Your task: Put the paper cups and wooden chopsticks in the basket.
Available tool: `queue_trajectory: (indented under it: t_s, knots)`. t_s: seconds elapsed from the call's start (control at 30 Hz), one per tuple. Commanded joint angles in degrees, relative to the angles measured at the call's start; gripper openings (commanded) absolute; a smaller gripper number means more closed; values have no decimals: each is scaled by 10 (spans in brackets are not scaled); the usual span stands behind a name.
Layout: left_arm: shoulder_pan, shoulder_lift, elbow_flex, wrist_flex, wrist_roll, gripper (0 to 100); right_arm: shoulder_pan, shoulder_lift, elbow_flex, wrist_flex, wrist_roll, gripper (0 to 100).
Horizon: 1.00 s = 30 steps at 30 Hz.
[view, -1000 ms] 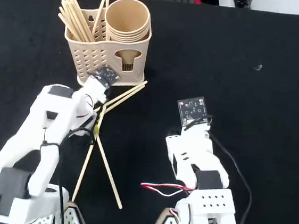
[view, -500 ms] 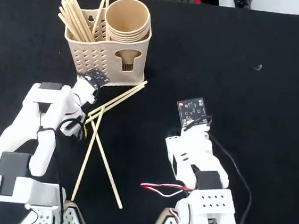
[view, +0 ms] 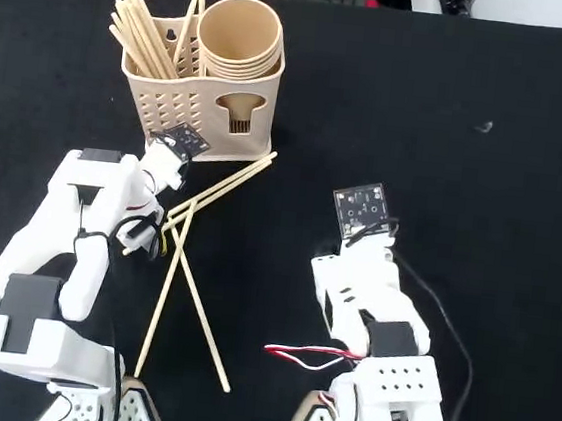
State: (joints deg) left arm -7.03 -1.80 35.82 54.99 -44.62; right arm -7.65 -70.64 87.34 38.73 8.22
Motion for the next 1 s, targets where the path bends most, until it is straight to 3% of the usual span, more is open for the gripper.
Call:
queue_trajectory:
  t_s: [0.0, 0.1, 0.33, 0.6, 0.73, 0.97]
  knots:
    - [7, -3, -24, -8, 7, 252, 6, -11, -4, -14, -3, 11]
    - [7, -5, -22, -3, 9, 239, 6, -12, -4, -14, -3, 11]
    - [9, -8, -5, -2, 7, 91, 6, -12, -4, -14, -2, 11]
    - [26, -10, 22, 4, 6, 86, 6, -12, -4, -14, -1, 11]
    - [28, -10, -2, 50, 8, 28, 6, -12, -4, -14, -1, 11]
    - [22, -33, -36, 120, 7, 30, 6, -12, -4, -14, 0, 11]
